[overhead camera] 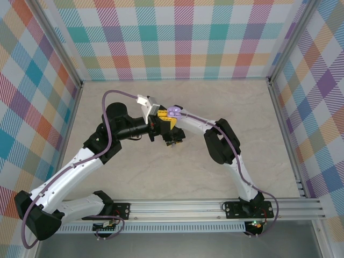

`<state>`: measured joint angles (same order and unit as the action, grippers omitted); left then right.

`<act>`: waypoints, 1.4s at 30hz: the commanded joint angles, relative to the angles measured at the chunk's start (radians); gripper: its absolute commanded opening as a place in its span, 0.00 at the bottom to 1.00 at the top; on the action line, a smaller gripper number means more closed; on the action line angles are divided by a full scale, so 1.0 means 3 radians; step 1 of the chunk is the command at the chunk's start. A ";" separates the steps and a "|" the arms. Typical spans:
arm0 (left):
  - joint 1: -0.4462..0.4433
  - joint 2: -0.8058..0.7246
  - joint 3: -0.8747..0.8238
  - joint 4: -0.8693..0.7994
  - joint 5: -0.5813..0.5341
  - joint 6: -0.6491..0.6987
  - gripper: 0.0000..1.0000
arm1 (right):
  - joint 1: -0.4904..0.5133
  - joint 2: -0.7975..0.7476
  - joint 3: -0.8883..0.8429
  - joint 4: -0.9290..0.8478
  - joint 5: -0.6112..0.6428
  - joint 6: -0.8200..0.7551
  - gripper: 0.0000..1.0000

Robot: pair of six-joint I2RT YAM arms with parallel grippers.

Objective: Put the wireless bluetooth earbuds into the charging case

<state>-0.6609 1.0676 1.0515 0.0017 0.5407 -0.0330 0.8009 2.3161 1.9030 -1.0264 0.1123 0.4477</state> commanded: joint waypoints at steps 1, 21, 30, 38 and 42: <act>-0.0035 -0.0032 0.0055 0.0051 0.0052 -0.0004 0.15 | 0.0029 0.0095 -0.0062 -0.0193 0.0007 -0.0025 0.27; -0.0034 0.0159 0.0082 -0.0163 -0.0337 -0.0172 0.15 | -0.0500 -0.0892 -0.1084 0.0407 0.0296 -0.0085 0.17; 0.0043 0.0451 0.0004 -0.0214 -0.0570 -0.0442 0.15 | -0.0721 -0.1397 -0.1701 0.0838 0.0277 -0.0225 0.16; 0.0142 0.0452 -0.0151 -0.0082 -0.0485 -0.0611 0.15 | -0.0721 -0.1204 -0.1675 0.0815 0.0028 -0.0898 0.17; 0.0163 0.0421 -0.0169 -0.0078 -0.0463 -0.0606 0.15 | -0.0717 -0.1157 -0.1670 0.0834 -0.0144 -0.1202 0.16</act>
<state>-0.6243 1.2171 1.0138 -0.0528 0.3878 -0.1967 0.5842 1.9507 1.3949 -0.7803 0.1291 0.1974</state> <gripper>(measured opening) 0.222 0.169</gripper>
